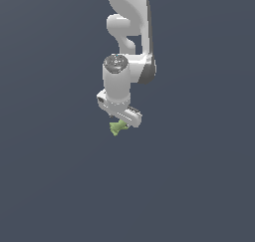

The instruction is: Pick up the object and move it to a goal position.

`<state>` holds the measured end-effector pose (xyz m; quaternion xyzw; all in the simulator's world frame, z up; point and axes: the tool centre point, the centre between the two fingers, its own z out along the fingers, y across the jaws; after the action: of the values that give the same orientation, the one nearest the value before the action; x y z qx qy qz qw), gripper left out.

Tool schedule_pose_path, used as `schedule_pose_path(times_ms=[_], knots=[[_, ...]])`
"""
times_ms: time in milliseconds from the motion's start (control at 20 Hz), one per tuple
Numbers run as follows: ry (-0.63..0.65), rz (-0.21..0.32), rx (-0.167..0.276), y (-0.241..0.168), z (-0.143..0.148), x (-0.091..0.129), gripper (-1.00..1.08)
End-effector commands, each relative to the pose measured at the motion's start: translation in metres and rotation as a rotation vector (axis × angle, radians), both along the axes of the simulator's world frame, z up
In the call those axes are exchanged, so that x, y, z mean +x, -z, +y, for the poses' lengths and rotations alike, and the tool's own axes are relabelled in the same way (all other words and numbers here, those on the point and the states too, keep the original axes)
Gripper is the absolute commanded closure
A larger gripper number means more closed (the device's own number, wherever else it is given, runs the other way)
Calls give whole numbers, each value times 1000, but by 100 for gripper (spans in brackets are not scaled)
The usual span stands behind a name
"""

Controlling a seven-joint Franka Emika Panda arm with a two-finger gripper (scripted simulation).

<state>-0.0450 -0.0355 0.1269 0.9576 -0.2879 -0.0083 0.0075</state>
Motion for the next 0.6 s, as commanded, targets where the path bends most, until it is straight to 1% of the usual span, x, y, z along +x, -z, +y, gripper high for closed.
schedule_pose_path(times_ms=[0, 300, 550], knots=[[78, -5, 1, 4, -2, -5, -92], [227, -14, 4, 10, -5, -15, -92], [309, -19, 5, 14, -7, -20, -92]])
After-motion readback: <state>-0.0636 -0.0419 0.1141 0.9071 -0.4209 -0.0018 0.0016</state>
